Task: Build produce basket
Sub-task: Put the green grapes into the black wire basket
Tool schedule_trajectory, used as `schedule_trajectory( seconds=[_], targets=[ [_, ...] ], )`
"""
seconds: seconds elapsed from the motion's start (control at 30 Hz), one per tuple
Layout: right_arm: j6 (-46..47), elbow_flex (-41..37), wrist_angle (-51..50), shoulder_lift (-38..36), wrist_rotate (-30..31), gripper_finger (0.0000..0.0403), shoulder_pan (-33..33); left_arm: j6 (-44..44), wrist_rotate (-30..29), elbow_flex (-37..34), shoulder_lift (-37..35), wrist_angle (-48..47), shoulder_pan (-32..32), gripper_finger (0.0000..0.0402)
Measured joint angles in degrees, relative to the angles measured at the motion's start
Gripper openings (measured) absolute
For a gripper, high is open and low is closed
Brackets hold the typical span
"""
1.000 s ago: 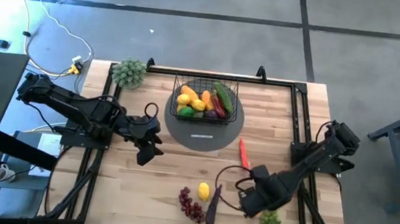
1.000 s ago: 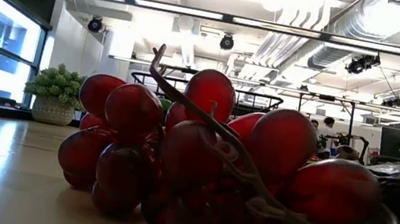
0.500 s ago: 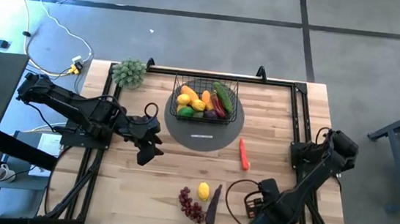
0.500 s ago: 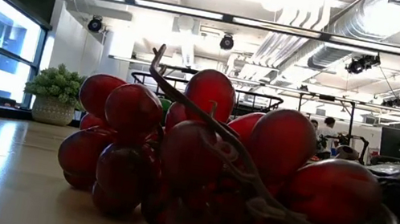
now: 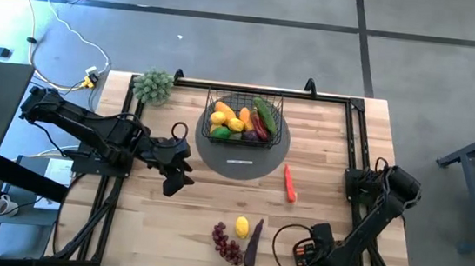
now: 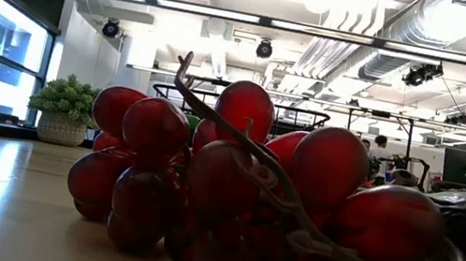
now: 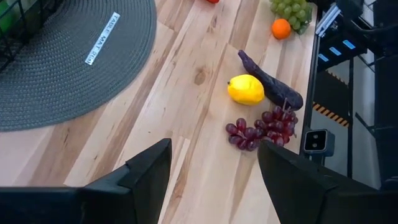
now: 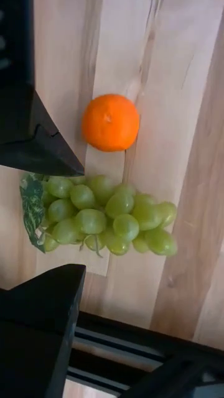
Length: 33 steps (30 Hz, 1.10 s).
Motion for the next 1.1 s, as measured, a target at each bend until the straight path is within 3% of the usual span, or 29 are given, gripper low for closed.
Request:
schedule_trajectory(
  seconds=[0.5,0.8,0.93,1.1],
  targets=[
    [0.55,-0.16,0.29,7.63,-1.12,0.0225,0.96,0.04,2.99,0.00,0.00,-0.02,0.02,0.0227],
    [1.52,-6.68,10.11,7.52,-3.17,0.0221,0.86,0.04,3.02,-0.01,0.00,-0.04,-0.42,0.0227],
    [1.21,-6.97,10.15,7.54,-3.64,0.0182,0.40,0.04,3.05,0.00,0.00,-0.04,-1.73,0.0227],
    [0.43,-6.97,9.97,7.62,-3.99,0.0084,0.09,0.04,3.02,0.00,0.00,-0.04,-3.27,0.0227]
  ],
)
